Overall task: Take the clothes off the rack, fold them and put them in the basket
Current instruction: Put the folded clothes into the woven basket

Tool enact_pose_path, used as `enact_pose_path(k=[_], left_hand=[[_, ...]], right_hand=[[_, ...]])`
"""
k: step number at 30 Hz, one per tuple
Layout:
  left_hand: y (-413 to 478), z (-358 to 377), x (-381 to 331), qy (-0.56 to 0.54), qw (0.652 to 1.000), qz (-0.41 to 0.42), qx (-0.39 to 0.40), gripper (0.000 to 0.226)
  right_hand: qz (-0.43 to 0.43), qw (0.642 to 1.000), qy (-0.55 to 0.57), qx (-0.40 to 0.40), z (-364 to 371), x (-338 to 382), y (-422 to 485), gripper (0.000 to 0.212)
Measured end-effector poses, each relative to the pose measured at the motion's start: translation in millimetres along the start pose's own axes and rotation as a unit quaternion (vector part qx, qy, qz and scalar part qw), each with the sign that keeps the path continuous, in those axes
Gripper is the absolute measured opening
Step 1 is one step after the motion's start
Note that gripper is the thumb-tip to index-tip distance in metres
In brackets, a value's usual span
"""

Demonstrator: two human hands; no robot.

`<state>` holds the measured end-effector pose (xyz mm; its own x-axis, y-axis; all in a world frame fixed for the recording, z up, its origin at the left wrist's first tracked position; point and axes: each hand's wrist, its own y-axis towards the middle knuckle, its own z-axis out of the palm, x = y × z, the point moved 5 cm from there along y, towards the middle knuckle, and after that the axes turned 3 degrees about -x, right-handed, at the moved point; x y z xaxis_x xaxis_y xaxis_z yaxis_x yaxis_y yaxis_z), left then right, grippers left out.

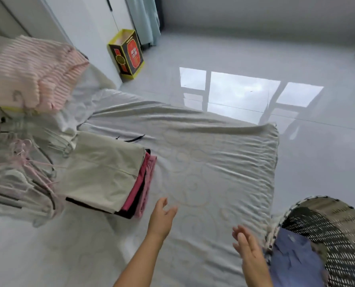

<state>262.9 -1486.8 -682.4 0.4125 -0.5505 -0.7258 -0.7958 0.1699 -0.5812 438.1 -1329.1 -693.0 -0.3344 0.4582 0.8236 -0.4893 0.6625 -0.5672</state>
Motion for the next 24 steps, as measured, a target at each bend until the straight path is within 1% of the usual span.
enact_pose_path(k=[1,2,3,4,5,6,7,8,9,10,12,13,14,15,16,17,18,20,22,24], left_hand=[[-3,-9,8,-0.028,0.999,-0.021,-0.005,0.048],[-6,-18,15,-0.069,0.997,-0.039,-0.017,0.043],[-10,-28,20,-0.118,0.991,-0.059,-0.034,0.038],[-14,-39,25,-0.175,0.98,-0.078,-0.061,0.032],[-15,-54,29,-0.234,0.962,-0.097,-0.102,0.03],[-14,-70,35,-0.294,0.936,-0.119,-0.15,0.032],[-12,-87,44,-0.339,0.91,-0.144,-0.193,0.038],[-7,-103,51,-0.361,0.889,-0.162,-0.23,0.047],[0,-117,57,-0.372,0.877,-0.18,-0.246,0.057],[6,-127,63,-0.379,0.87,-0.193,-0.251,0.066],[21,-143,70,-0.389,0.864,-0.206,-0.244,0.077],[29,-148,71,-0.398,0.863,-0.21,-0.232,0.091],[38,-151,72,-0.412,0.859,-0.211,-0.219,0.106],[49,-152,74,-0.43,0.853,-0.212,-0.207,0.118],[59,-152,74,-0.44,0.851,-0.208,-0.195,0.122],[69,-153,75,-0.451,0.849,-0.199,-0.188,0.119],[79,-153,77,-0.465,0.845,-0.191,-0.185,0.113],[96,-152,82,-0.5,0.829,-0.176,-0.175,0.109],[107,-153,85,-0.507,0.831,-0.157,-0.167,0.11],[117,-154,90,-0.508,0.836,-0.144,-0.151,0.097]], right_hand=[[0.012,1.0,-0.008,0.005,8,-3,-7,0.096],[0.025,0.999,-0.015,0.023,16,-5,-13,0.074],[0.028,0.999,-0.016,0.037,21,-7,-18,0.042],[0.035,0.998,-0.034,0.038,25,-9,-22,0.018],[0.029,0.997,-0.055,0.046,30,-9,-24,0.013],[0.025,0.995,-0.066,0.065,38,-9,-25,0.012],[0.024,0.994,-0.07,0.085,47,-10,-25,0.016],[0.02,0.991,-0.086,0.1,58,-9,-24,0.037],[0.015,0.986,-0.104,0.129,71,-7,-23,0.061],[0.017,0.983,-0.113,0.145,82,-7,-21,0.072],[0.026,0.977,-0.111,0.182,113,-1,-18,0.066],[0.026,0.974,-0.114,0.194,127,-1,-13,0.075],[0.031,0.972,-0.123,0.2,142,-2,-7,0.089],[0.034,0.968,-0.13,0.21,157,-4,-1,0.094],[0.039,0.967,-0.132,0.214,173,-3,1,0.088],[0.047,0.965,-0.133,0.22,189,-5,5,0.082],[0.062,0.962,-0.137,0.226,204,-9,10,0.084],[0.081,0.957,-0.143,0.241,231,-17,21,0.103],[0.082,0.957,-0.137,0.244,256,-20,30,0.122],[0.111,0.96,-0.112,0.232,276,-25,40,0.134]])
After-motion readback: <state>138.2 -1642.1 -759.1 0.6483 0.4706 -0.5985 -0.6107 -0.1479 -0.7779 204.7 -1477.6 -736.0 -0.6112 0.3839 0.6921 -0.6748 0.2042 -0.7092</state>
